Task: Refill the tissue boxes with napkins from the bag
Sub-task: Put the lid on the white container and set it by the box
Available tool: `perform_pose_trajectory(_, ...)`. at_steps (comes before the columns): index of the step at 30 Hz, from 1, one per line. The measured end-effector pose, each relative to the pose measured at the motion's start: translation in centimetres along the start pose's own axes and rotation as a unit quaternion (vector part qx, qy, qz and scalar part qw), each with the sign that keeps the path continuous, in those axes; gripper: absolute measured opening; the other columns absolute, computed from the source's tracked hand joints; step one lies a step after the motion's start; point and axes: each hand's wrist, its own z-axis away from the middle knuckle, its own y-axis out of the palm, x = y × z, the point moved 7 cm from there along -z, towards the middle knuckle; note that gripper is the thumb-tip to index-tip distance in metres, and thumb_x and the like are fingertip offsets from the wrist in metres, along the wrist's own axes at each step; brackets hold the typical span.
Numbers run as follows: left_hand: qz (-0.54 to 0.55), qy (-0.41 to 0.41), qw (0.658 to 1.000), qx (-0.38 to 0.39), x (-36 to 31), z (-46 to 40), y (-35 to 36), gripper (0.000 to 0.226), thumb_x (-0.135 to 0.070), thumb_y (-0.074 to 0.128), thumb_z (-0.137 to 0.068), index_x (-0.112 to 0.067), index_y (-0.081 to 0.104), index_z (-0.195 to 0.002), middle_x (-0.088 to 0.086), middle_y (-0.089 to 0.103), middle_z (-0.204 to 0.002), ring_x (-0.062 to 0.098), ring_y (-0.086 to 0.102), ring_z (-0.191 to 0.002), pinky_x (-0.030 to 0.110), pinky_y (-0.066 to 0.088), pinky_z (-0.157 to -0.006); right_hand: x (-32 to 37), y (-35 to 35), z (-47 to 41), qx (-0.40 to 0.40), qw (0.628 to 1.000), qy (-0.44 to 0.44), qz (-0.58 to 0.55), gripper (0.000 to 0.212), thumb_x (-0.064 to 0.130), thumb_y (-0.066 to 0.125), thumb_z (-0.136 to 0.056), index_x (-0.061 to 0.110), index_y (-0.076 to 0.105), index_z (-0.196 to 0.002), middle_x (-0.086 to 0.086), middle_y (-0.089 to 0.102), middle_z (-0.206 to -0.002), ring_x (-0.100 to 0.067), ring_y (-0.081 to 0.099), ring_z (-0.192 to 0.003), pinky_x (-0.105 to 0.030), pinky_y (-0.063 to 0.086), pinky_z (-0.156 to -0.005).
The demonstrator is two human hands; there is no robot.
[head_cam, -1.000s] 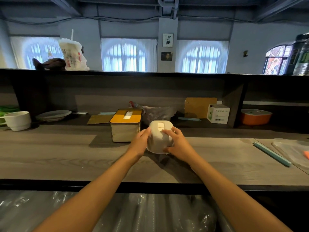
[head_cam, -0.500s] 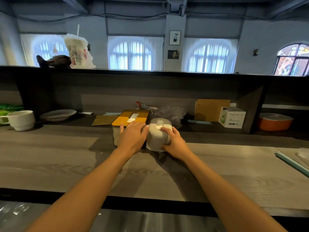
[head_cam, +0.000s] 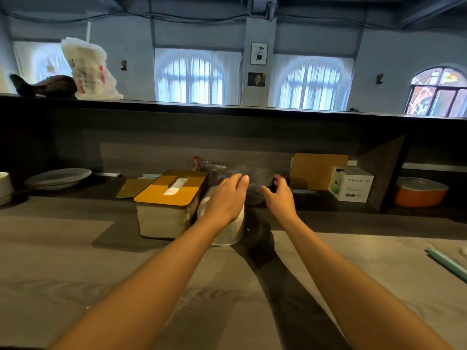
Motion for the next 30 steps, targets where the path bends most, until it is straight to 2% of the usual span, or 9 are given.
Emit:
perform_pose_trajectory(3,-0.002,-0.034,0.999,0.011,0.0,-3.1,1.3,0.049,-0.041,0.026,-0.108,-0.012,0.048,-0.141,0.012,0.049,-0.146,0.028,0.042,-0.136,0.037,0.033,-0.107,-0.4,0.7,-3.3,0.006,0.999,0.016,0.028,0.075,0.02,0.066,-0.092,0.018,0.022,-0.153,-0.011,0.04,-0.15,-0.03,0.046,-0.132,-0.037,0.044,-0.101)
perform_pose_trajectory(8,0.009,-0.102,0.995,-0.006,1.4,-6.8,2.1,0.059,-0.048,0.024,-0.106,-0.008,0.046,-0.144,0.014,0.047,-0.147,0.03,0.043,-0.135,0.04,0.035,-0.107,-0.3,3.3,-7.9,0.062,0.994,-0.011,0.087,0.072,0.03,0.067,-0.092,0.006,0.03,-0.148,-0.013,0.042,-0.147,-0.032,0.044,-0.133,-0.036,0.036,-0.107)
perform_pose_trajectory(12,0.024,-0.113,0.993,-0.002,2.1,-7.4,2.9,0.055,-0.045,0.028,-0.106,-0.009,0.048,-0.142,0.016,0.043,-0.15,0.033,0.038,-0.137,0.041,0.031,-0.109,-2.1,4.1,-8.9,0.076,0.992,0.005,0.101,0.037,0.028,0.059,-0.096,0.004,0.06,-0.123,-0.015,0.064,-0.121,-0.03,0.06,-0.113,-0.028,0.043,-0.086)
perform_pose_trajectory(16,-0.01,-0.046,0.999,0.021,0.7,-7.3,3.4,0.063,-0.054,0.032,-0.103,-0.01,0.039,-0.149,0.013,0.031,-0.158,0.03,0.024,-0.147,0.047,0.023,-0.119,-0.6,0.4,-6.6,0.016,0.996,-0.012,-0.088,0.019,0.02,0.051,-0.1,0.016,0.069,-0.096,-0.003,0.069,-0.1,-0.018,0.063,-0.096,-0.028,0.05,-0.085)
perform_pose_trajectory(18,-0.078,0.027,0.996,0.027,-1.1,-7.2,3.5,0.071,-0.061,0.035,-0.099,-0.019,0.026,-0.156,0.009,0.02,-0.164,0.029,0.009,-0.152,0.051,0.014,-0.122,1.6,-2.4,-4.7,0.003,0.986,-0.073,-0.15,0.021,0.02,0.049,-0.101,0.02,0.067,-0.089,0.001,0.067,-0.091,-0.014,0.062,-0.09,-0.029,0.049,-0.08)
perform_pose_trajectory(21,-0.092,0.111,0.988,0.053,-4.4,-6.3,4.5,0.093,-0.078,0.041,-0.084,-0.033,0.01,-0.158,0.0,0.012,-0.166,0.023,0.002,-0.153,0.056,0.008,-0.121,3.7,-6.1,-1.8,0.021,0.958,-0.067,-0.277,0.024,0.023,0.048,-0.102,0.017,0.066,-0.089,-0.004,0.065,-0.088,-0.019,0.06,-0.086,-0.033,0.048,-0.076)
perform_pose_trajectory(23,-0.072,0.163,0.982,0.055,-6.7,-5.0,5.2,0.1,-0.079,0.049,-0.076,-0.036,0.009,-0.157,-0.003,0.014,-0.165,0.017,0.009,-0.152,0.055,0.013,-0.121,4.8,-8.6,0.0,0.017,0.941,-0.049,-0.334,0.021,0.023,0.048,-0.102,0.014,0.066,-0.095,-0.005,0.067,-0.091,-0.019,0.063,-0.087,-0.036,0.051,-0.08)
perform_pose_trajectory(26,0.022,0.21,0.977,0.041,-9.7,-2.8,5.5,0.096,-0.059,0.074,-0.079,-0.033,0.021,-0.155,-0.005,0.032,-0.158,0.012,0.033,-0.14,0.038,0.035,-0.112,5.6,-12.0,2.5,-0.009,0.936,-0.03,-0.352,0.02,0.025,0.051,-0.101,0.016,0.066,-0.092,-0.007,0.067,-0.092,-0.021,0.065,-0.089,-0.039,0.055,-0.083)
perform_pose_trajectory(30,0.079,0.24,0.967,0.035,-12.9,0.8,6.5,0.047,-0.042,0.072,-0.087,-0.024,0.057,-0.128,-0.006,0.062,-0.116,0.004,0.059,-0.1,0.029,0.052,-0.089,5.5,-16.5,5.8,-0.058,0.953,-0.035,-0.294,0.019,0.022,0.055,-0.099,0.011,0.068,-0.091,-0.011,0.068,-0.09,-0.023,0.065,-0.088,-0.033,0.056,-0.074)
